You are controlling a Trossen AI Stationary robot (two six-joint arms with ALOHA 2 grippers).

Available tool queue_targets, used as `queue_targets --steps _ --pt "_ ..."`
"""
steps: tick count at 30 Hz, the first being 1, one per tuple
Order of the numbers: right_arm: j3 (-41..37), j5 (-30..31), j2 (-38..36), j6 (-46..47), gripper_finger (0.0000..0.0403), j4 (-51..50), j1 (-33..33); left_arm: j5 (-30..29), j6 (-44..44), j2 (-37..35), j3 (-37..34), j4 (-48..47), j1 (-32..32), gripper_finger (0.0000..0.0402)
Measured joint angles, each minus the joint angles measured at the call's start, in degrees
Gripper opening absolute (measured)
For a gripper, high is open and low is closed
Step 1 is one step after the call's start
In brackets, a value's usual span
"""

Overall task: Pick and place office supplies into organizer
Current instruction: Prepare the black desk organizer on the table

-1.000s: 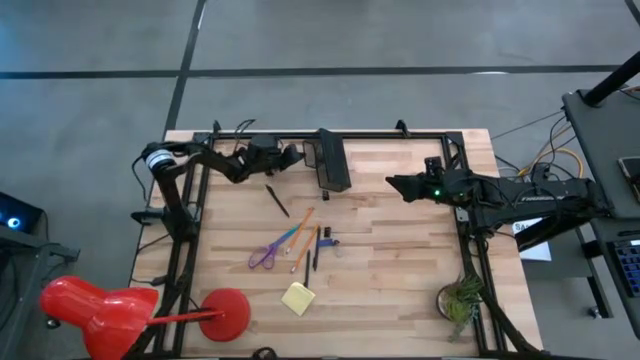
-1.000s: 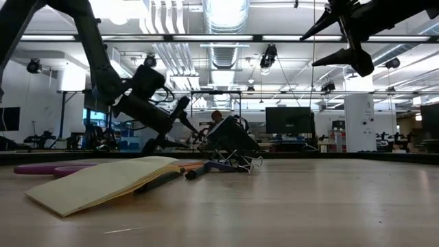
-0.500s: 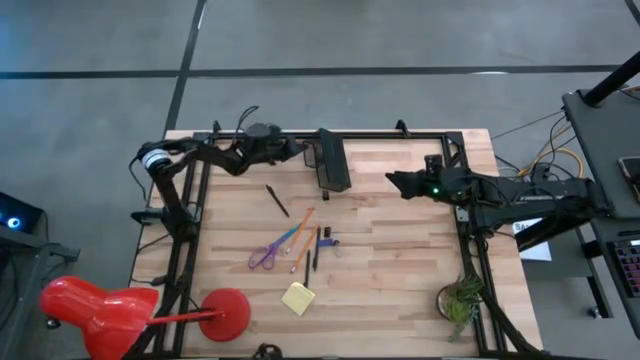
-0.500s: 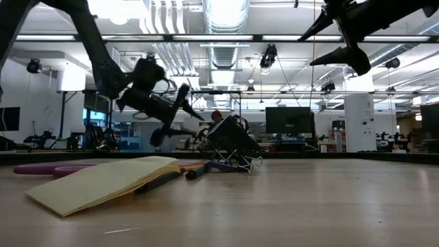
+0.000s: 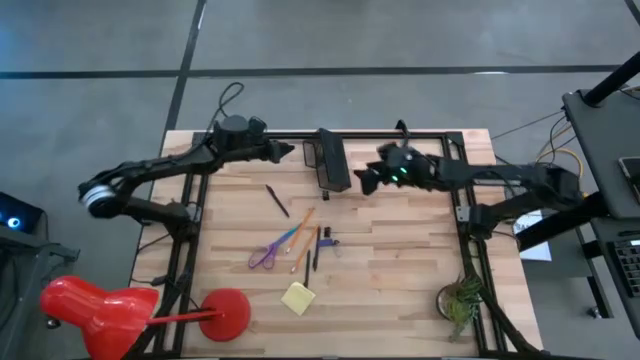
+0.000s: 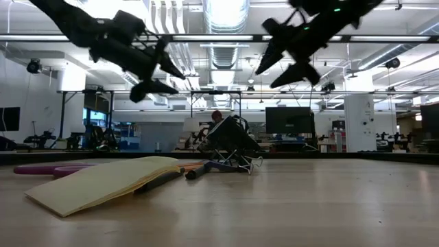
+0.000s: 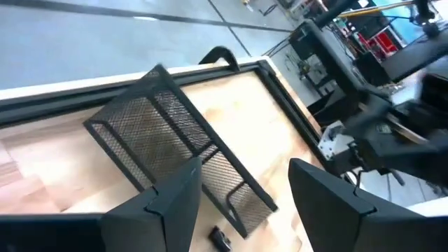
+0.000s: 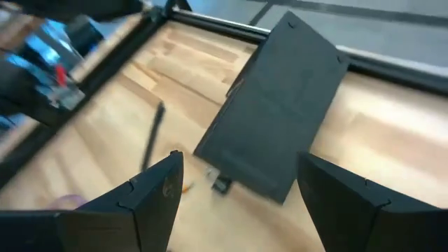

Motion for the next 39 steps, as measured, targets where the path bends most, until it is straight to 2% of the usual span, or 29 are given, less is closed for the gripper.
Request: queue_targets --steps 6,11,15,24,28,32,39 --pt "16.7 -5.4 14.6 -13.1 0.0262 -11.1 -4.6 -1.9 0.1 -8.8 -0.2 -10.5 -0.6 0.02" --pt "30.1 -5.8 25.9 -29.6 0.0258 -21.7 -4.5 -2.9 0.0 -13.2 -2.5 -11.6 -0.7 0.02" --pt "36.4 -7.9 31.4 -36.8 0.0243 -25.2 -4.5 -3.4 -0.4 -15.9 -4.6 -11.9 -0.8 0.02" --pt "39.2 -10.7 33.5 -47.7 0.0219 -22.9 -4.6 -3.5 -0.4 -19.7 -8.1 -10.9 -1.4 0.02" --pt "39.2 -11.3 36.8 -52.6 0.0219 -22.6 -4.7 -4.5 -0.4 -19.9 -8.8 -11.2 -1.4 0.02" --pt "40.7 -11.3 39.4 -52.4 0.0219 -22.9 -4.7 -4.9 0.0 -19.4 -8.9 -11.0 -1.4 0.02" --pt "43.3 -11.3 39.6 -53.6 0.0206 -22.3 -5.5 -5.0 0.1 -18.2 -8.9 -11.1 -1.4 0.02"
